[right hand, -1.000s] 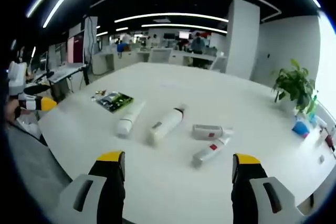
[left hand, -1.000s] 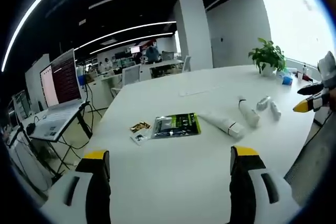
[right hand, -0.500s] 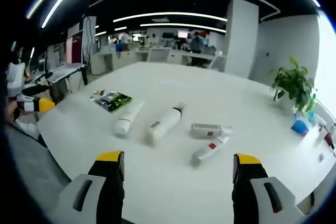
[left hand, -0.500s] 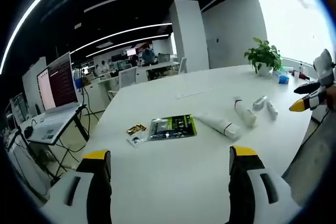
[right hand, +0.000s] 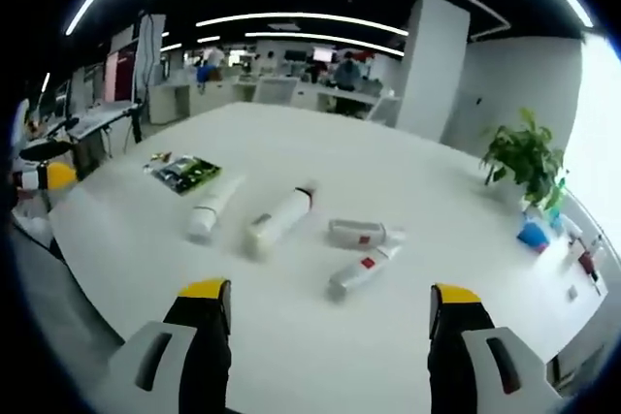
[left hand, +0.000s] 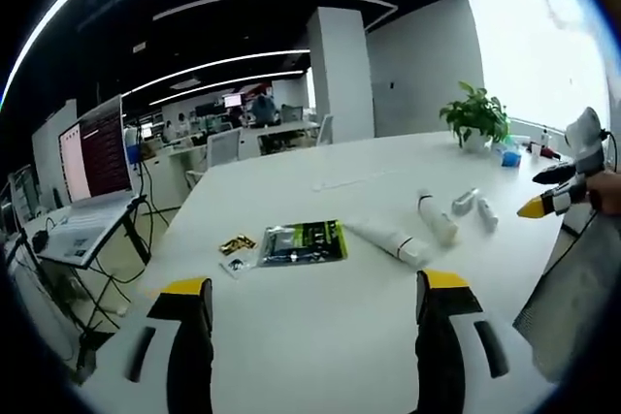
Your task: Arrange the skincare products in the storage area until every visible bottle or jar stands upright without overlapping.
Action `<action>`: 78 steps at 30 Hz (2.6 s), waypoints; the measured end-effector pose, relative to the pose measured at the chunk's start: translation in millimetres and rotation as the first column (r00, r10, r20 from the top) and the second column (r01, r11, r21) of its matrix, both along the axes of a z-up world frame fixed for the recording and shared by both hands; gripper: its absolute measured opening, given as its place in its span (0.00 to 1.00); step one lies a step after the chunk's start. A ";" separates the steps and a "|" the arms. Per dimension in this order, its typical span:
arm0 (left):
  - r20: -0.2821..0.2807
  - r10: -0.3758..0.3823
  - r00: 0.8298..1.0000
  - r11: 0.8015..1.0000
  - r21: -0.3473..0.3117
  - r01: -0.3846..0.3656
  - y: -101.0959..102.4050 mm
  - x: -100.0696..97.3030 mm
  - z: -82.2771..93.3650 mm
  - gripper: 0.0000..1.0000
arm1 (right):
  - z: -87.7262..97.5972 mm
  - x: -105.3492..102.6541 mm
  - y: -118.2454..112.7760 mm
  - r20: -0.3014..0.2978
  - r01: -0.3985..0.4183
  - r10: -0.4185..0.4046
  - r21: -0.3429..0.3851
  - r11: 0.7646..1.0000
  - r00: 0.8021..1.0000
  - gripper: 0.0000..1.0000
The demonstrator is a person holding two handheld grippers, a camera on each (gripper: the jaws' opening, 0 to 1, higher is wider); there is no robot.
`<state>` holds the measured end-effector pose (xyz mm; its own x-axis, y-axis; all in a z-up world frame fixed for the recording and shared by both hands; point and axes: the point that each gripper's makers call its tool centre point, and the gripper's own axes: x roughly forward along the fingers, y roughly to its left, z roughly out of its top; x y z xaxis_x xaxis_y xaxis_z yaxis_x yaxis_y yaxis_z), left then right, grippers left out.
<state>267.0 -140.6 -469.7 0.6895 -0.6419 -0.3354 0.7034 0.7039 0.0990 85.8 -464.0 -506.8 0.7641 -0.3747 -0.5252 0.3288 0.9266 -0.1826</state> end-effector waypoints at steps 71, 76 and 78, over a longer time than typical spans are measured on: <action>-0.023 -0.014 1.000 0.998 -0.054 0.013 16.3 4.9 -6.2 0.96 | -1.2 54.4 30.1 -0.084 -0.162 0.182 0.197 0.967 0.980 0.99; -0.022 -0.006 1.000 0.999 -0.050 0.005 17.3 4.8 -6.1 0.95 | 8.1 78.9 35.1 -0.083 -0.210 0.227 0.180 0.961 0.970 0.99; -0.018 -0.007 1.000 0.999 -0.043 0.006 16.4 3.5 -5.8 0.94 | 12.9 86.9 40.6 -0.084 -0.227 0.244 0.170 0.959 0.966 0.99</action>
<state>270.5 -124.1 -475.5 0.6794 -0.6601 -0.3204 0.7092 0.7028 0.0560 172.7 -423.5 -493.9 0.7592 -0.0967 -0.6436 0.0850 0.9952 -0.0493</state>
